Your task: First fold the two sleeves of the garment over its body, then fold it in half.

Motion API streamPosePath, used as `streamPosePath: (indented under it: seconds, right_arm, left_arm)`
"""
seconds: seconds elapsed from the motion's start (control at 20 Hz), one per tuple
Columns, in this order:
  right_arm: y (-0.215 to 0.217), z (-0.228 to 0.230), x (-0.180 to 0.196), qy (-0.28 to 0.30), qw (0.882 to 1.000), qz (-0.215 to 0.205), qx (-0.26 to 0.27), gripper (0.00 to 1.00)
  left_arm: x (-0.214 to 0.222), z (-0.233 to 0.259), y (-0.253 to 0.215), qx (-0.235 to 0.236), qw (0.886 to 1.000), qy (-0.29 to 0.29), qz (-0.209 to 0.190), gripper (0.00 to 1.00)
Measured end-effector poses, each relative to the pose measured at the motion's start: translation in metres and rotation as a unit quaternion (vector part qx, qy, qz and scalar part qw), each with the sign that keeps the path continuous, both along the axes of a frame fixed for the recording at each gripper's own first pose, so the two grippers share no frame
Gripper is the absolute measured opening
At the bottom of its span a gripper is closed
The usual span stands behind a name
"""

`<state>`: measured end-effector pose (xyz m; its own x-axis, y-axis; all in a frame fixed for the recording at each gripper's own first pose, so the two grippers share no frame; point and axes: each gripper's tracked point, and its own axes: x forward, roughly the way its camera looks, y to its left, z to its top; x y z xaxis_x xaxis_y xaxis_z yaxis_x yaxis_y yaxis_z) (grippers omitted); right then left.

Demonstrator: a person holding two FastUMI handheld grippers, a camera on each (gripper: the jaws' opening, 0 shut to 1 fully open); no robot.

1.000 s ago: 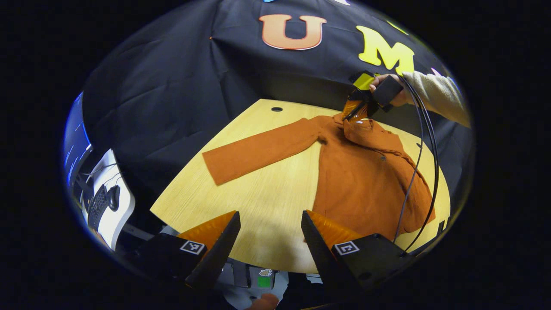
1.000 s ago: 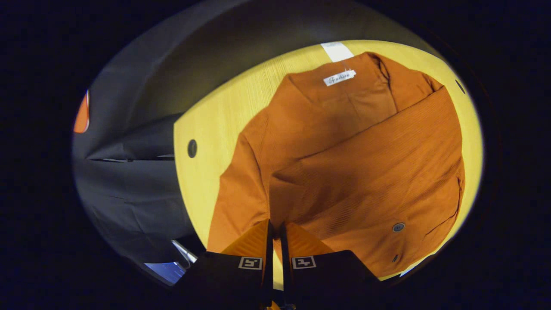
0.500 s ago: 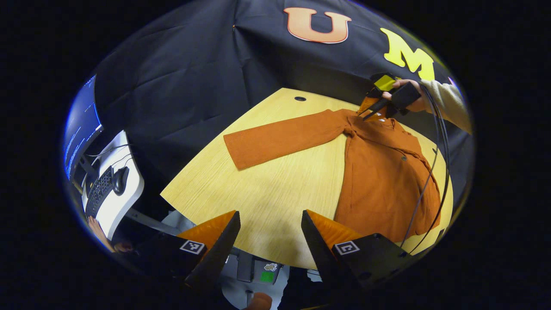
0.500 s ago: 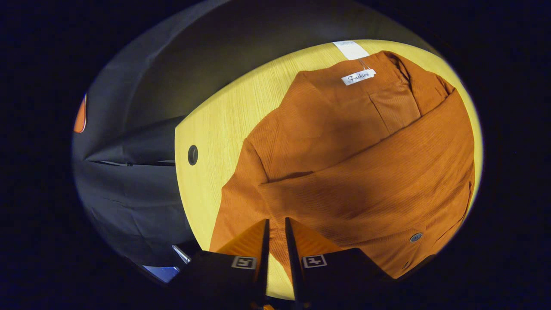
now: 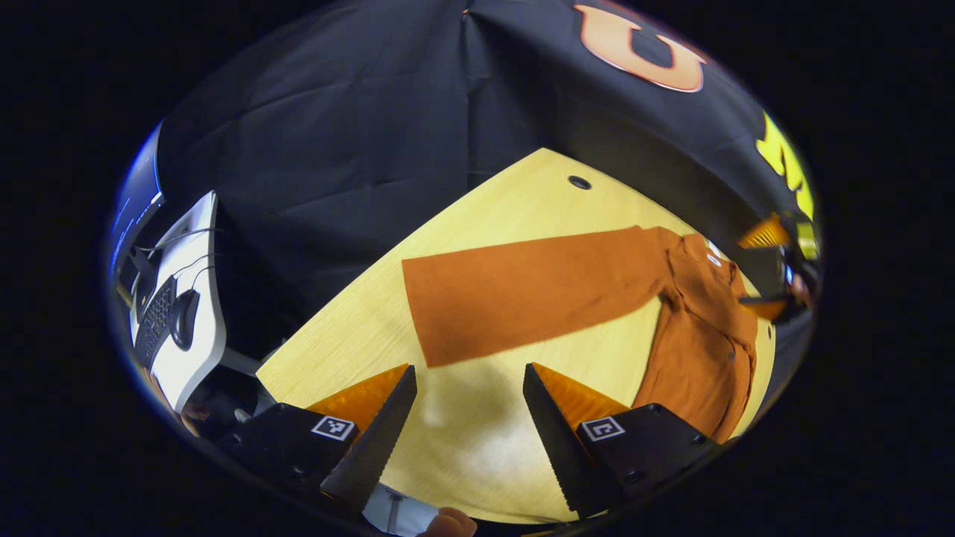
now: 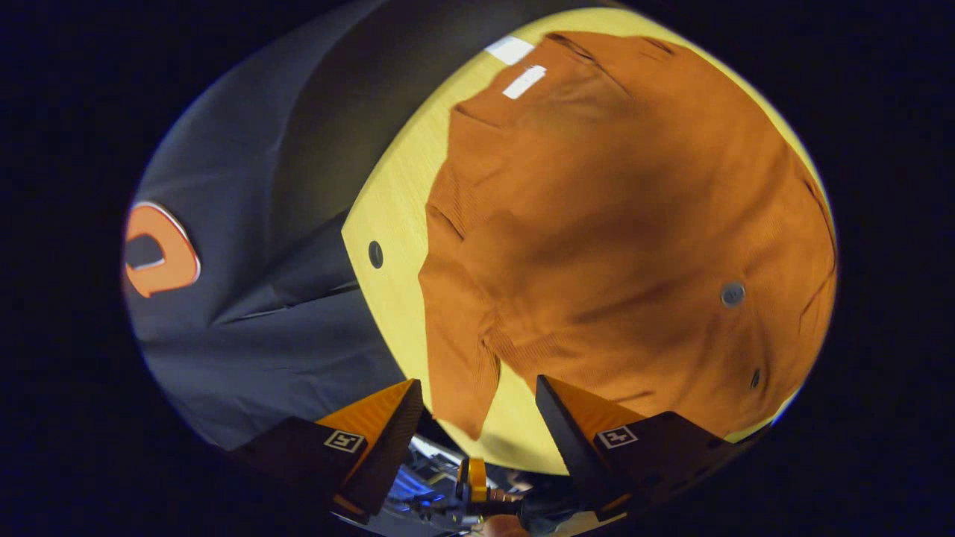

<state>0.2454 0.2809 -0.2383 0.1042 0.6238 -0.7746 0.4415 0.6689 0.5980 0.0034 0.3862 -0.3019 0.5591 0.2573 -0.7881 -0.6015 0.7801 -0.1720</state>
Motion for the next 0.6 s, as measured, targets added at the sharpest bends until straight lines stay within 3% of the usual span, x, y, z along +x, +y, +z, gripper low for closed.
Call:
streamPosePath:
  seconds: [0.15, 0.3, 0.35, 0.45, 0.5, 0.6]
  right_arm:
    - [-0.052, -0.008, -0.022, -0.041, 0.996, 0.045, -0.061, 0.96]
    - [-0.093, -0.012, -0.049, -0.062, 0.989, 0.086, -0.101, 0.96]
    - [-0.103, -0.012, -0.062, -0.064, 0.987, 0.099, -0.106, 0.92]
    - [-0.113, -0.011, -0.085, -0.066, 0.987, 0.108, -0.102, 0.92]
    - [-0.116, -0.011, -0.097, -0.064, 0.986, 0.114, -0.100, 0.96]
    - [-0.121, -0.012, -0.119, -0.060, 0.986, 0.125, -0.097, 0.96]
  left_arm:
    - [0.016, -0.015, 0.021, -0.040, 0.998, 0.040, 0.036, 0.94]
    - [0.027, -0.023, 0.037, -0.044, 0.994, 0.094, 0.047, 0.95]
    - [0.033, -0.028, 0.038, -0.048, 0.992, 0.110, 0.045, 0.95]
    - [0.039, -0.039, 0.038, -0.066, 0.986, 0.144, 0.053, 0.95]
    - [0.040, -0.045, 0.041, -0.077, 0.982, 0.160, 0.056, 1.00]
    - [0.046, -0.053, 0.041, -0.117, 0.974, 0.184, 0.057, 0.93]
